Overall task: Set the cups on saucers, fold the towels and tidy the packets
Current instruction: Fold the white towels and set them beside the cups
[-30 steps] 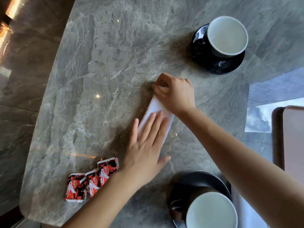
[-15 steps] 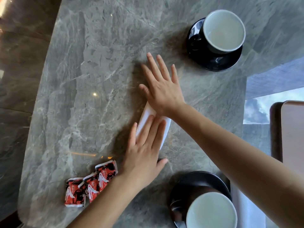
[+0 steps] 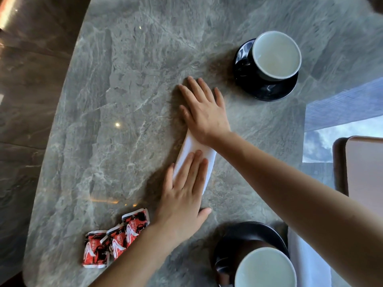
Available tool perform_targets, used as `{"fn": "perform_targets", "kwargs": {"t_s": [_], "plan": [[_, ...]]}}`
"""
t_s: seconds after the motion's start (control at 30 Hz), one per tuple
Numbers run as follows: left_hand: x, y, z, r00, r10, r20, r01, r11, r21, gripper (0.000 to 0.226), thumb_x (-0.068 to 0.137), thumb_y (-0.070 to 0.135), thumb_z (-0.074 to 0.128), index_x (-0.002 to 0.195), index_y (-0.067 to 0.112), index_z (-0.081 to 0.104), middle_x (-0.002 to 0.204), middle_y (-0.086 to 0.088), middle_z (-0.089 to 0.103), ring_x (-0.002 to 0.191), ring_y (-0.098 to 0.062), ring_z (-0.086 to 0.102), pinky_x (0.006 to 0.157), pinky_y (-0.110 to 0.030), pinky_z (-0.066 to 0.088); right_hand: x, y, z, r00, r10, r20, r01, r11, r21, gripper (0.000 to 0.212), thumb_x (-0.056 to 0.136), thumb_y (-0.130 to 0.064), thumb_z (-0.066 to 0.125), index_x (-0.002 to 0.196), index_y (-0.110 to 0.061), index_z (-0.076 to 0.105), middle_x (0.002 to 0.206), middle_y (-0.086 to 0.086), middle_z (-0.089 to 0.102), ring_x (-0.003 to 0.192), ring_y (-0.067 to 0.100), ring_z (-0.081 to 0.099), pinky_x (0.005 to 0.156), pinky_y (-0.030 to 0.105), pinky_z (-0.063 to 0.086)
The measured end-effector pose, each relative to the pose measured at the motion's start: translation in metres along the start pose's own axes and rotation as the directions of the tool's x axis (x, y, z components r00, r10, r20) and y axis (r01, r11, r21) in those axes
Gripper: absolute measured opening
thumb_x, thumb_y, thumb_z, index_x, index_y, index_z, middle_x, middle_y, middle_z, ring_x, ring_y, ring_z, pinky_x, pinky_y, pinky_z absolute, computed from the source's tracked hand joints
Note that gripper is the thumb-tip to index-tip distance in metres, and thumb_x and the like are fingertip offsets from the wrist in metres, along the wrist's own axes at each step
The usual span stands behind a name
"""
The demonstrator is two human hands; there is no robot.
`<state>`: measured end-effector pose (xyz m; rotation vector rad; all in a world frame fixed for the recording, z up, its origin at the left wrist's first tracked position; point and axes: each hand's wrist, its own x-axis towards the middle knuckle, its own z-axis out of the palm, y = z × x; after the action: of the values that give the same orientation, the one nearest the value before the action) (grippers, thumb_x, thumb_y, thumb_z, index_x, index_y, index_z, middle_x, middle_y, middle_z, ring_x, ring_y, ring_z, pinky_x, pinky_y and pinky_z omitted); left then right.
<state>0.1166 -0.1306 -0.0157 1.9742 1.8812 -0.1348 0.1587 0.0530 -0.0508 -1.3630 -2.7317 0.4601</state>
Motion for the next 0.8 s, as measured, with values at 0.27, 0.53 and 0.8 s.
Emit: {"fn": "perform_targets", "kwargs": {"t_s": [0.27, 0.53, 0.8], "plan": [[0.005, -0.015, -0.014, 0.994, 0.107, -0.011, -0.106, 0.959, -0.262, 0.088, 0.084, 0.049, 0.051, 0.148, 0.013, 0.003, 0.159, -0.003, -0.003, 0.146, -0.015, -0.006, 0.116, -0.04, 0.016, -0.008, 0.002, -0.012, 0.987, 0.088, -0.138, -0.062, 0.981, 0.183, 0.04, 0.097, -0.046, 0.035, 0.122, -0.023, 0.055, 0.139, -0.005, 0.049, 0.137, 0.016, 0.033, 0.112, 0.04, 0.025], [0.002, -0.028, -0.023, 0.942, -0.221, -0.253, -0.011, 0.733, -0.68, 0.059, 0.086, 0.018, 0.059, 0.139, 0.015, 0.033, 0.149, -0.001, 0.028, 0.137, -0.012, 0.024, 0.106, -0.01, 0.016, -0.074, 0.032, -0.037, 0.918, 0.384, -0.102, -0.296, 0.832, 0.469, 0.031, 0.097, -0.04, 0.041, 0.112, -0.017, 0.054, 0.117, -0.001, 0.055, 0.115, 0.02, 0.044, 0.085, 0.034, 0.04], [0.03, -0.033, -0.026, 0.946, -0.322, 0.018, 0.258, 0.723, -0.641, 0.046, 0.092, 0.032, 0.047, 0.133, 0.011, 0.04, 0.13, -0.008, 0.045, 0.12, -0.027, 0.046, 0.099, -0.041, 0.039, -0.113, 0.021, -0.028, 0.912, 0.396, 0.109, -0.409, 0.851, 0.329, 0.048, 0.077, -0.071, 0.036, 0.082, -0.025, 0.049, 0.082, -0.012, 0.05, 0.085, 0.013, 0.048, 0.061, 0.031, 0.036]]}}
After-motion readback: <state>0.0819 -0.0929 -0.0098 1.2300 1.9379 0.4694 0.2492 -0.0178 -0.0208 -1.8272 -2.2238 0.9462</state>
